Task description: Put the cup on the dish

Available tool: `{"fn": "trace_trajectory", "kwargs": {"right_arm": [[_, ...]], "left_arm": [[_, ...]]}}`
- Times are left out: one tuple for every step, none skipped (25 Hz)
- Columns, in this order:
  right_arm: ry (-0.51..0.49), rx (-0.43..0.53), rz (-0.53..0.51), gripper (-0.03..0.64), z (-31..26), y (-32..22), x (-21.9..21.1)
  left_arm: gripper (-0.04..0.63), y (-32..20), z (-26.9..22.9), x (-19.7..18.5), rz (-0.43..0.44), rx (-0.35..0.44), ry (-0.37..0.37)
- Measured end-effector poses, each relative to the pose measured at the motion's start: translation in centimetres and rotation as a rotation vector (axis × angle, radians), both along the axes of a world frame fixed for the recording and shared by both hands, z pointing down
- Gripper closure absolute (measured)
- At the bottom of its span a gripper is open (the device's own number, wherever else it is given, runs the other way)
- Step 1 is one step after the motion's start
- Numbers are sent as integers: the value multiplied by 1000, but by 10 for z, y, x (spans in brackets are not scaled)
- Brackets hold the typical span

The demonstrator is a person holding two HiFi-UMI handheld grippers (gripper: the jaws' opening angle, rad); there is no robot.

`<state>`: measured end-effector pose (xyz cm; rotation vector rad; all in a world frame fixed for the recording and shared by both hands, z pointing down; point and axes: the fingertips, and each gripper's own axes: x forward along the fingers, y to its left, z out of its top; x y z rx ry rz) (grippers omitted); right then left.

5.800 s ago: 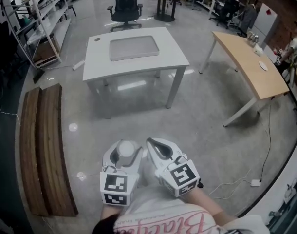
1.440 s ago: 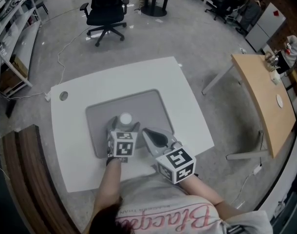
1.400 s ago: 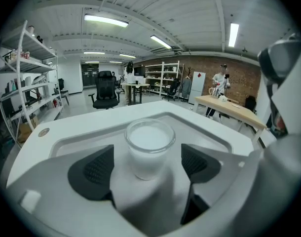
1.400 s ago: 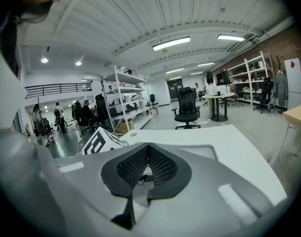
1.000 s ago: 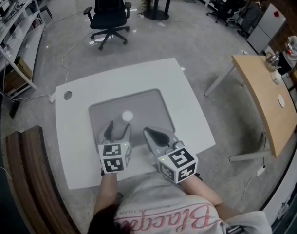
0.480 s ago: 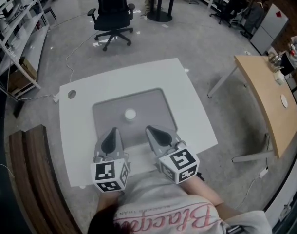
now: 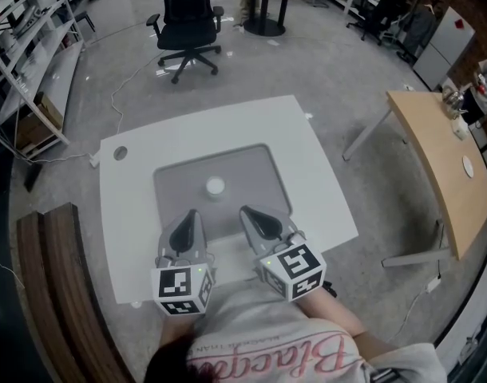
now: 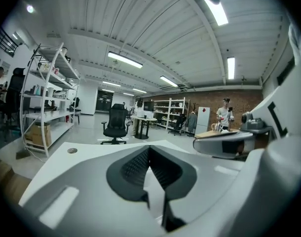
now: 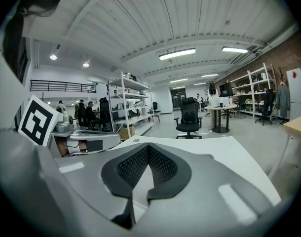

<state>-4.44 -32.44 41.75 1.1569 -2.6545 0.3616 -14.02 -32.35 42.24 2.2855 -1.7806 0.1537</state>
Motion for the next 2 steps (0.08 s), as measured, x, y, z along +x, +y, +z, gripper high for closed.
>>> {"fn": "trace_trajectory", "kwargs": {"right_arm": [[1,-2,-1,617,0,1,-1],[2,-3,-4,617,1,2,-2]], "left_arm": [[595,0,-1,3,17,9,-1],[595,1,-2,6,33,18,-2]]}}
